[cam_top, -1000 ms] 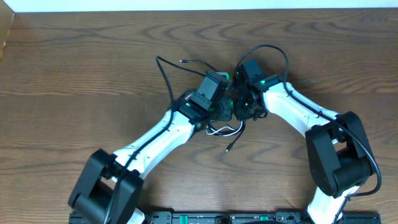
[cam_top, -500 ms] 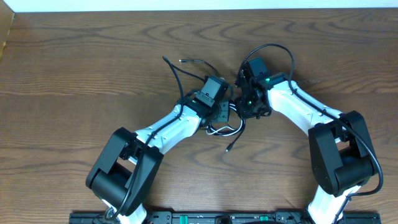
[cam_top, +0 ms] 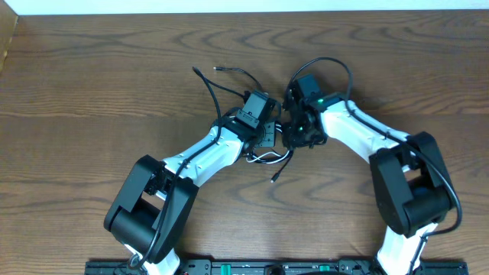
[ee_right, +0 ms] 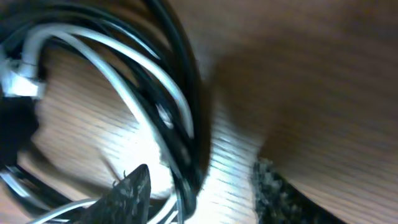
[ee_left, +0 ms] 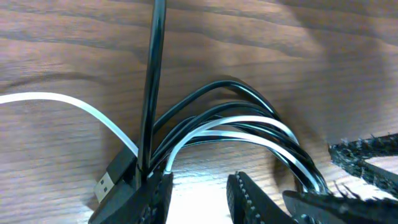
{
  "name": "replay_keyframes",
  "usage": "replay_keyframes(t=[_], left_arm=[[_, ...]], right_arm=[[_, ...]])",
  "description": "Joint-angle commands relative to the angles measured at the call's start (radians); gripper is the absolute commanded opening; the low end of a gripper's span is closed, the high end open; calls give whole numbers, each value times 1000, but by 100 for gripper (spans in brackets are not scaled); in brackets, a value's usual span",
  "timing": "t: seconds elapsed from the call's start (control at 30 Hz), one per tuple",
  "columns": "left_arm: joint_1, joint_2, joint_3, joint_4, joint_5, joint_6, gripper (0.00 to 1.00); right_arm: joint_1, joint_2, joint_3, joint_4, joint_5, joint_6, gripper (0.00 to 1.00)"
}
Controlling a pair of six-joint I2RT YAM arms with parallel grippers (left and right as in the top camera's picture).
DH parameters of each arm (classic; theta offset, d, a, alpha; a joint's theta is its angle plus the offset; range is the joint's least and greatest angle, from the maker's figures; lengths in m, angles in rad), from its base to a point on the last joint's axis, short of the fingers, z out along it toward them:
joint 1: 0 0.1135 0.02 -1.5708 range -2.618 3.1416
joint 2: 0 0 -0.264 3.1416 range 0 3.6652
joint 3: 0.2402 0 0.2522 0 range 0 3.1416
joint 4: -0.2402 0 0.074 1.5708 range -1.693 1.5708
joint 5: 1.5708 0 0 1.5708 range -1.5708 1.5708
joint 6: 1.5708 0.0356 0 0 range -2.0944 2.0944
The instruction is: Untangle cables
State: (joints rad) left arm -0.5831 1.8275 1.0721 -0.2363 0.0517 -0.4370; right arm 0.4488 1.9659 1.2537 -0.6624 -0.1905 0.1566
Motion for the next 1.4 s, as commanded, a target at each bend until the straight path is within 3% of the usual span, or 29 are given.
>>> replay_keyframes(t=[0.0, 0.33, 0.57, 0.73, 0.83, 1.1, 1.27, 1.37], left_arm=[[6, 4, -6, -19, -73, 10, 34], [73, 4, -6, -120, -122, -208, 34], [135, 4, -6, -146, 80, -232, 35], [163, 4, -6, -193, 100, -230, 38], [169, 4, -6, -201, 172, -152, 38], [126, 4, -6, -200, 323, -60, 38], [66, 4, -6, -196, 323, -21, 38], [30, 4, -6, -196, 338, 15, 38]], right_arm=[[3, 28, -6, -4, -3, -4, 46], [2, 28, -3, -53, 60, -4, 48], [2, 28, 3, -124, 289, -4, 57], [2, 28, 3, -142, 377, -3, 61], [2, 28, 3, -138, 382, -3, 63], [2, 28, 11, -108, 251, 2, 70], [2, 27, 62, -153, 141, -70, 61], [2, 27, 78, -164, 113, -78, 61]])
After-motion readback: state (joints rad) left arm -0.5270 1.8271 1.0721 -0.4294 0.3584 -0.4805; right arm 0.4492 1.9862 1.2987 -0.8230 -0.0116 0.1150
